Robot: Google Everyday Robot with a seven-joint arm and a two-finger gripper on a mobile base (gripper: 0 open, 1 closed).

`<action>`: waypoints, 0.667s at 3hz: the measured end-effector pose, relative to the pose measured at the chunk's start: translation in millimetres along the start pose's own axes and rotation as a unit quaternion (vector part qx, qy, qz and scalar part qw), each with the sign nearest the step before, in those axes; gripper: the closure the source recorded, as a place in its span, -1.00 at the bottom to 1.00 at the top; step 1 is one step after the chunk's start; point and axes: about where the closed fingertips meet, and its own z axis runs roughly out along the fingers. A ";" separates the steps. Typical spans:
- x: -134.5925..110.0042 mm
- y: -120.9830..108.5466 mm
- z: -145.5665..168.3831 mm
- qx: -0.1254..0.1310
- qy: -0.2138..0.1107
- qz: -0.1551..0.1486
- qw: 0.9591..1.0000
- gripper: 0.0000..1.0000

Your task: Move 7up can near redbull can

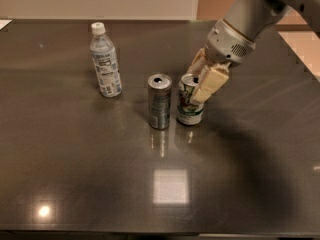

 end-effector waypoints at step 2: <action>-4.6 -9.7 2.9 0.015 -0.006 -0.001 1.000 -1.00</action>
Offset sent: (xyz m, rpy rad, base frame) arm 0.0046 0.0031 -0.0003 0.0074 -0.0132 -0.0071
